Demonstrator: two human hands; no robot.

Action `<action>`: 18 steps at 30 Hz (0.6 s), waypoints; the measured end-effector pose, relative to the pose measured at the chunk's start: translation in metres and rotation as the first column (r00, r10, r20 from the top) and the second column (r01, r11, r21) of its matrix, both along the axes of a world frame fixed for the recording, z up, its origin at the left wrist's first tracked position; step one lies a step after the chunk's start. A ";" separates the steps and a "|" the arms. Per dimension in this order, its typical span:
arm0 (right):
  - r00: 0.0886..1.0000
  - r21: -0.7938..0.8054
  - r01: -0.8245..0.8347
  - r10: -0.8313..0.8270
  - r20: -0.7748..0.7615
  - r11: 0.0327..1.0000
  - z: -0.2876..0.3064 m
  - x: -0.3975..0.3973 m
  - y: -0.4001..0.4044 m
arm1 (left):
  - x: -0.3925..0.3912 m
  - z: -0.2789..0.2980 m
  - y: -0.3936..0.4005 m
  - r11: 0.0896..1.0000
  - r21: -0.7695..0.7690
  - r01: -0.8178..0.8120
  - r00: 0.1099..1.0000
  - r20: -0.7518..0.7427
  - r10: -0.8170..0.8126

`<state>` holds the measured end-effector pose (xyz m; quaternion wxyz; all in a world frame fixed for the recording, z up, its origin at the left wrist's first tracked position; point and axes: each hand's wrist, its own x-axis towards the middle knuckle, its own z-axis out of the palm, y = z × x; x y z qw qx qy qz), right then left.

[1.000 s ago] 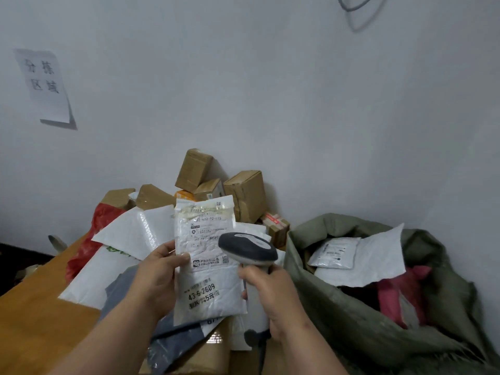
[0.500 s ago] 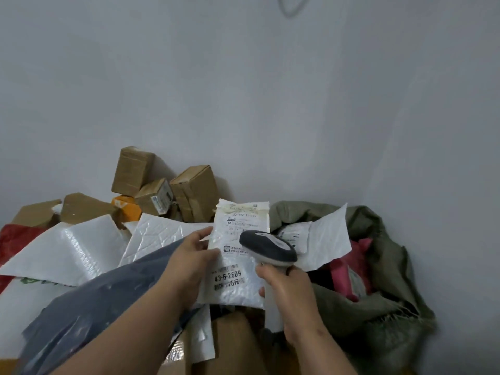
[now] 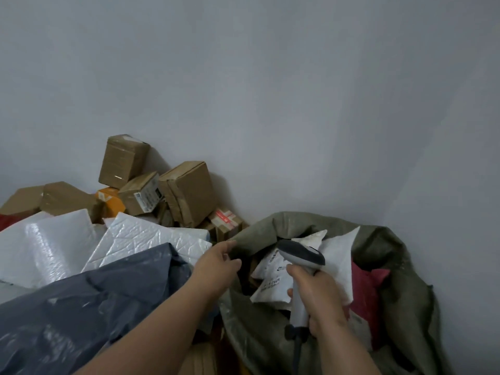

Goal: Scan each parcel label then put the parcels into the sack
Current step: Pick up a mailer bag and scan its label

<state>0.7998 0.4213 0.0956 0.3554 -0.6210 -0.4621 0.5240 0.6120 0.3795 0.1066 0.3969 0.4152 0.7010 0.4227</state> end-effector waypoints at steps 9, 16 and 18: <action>0.998 0.045 -0.066 0.066 0.001 0.997 -0.022 -0.037 0.032 | -0.046 -0.017 0.002 0.945 0.025 -0.325 0.945 0.028 0.325; 0.997 0.191 -0.080 0.076 0.026 0.978 0.021 -0.074 0.010 | -0.094 -0.027 -0.025 0.900 0.070 -0.431 0.892 -0.116 0.436; 0.984 0.128 -0.176 0.178 -0.004 0.976 0.030 -0.097 -0.003 | -0.108 -0.028 -0.036 0.893 0.072 -0.444 0.887 -0.109 0.449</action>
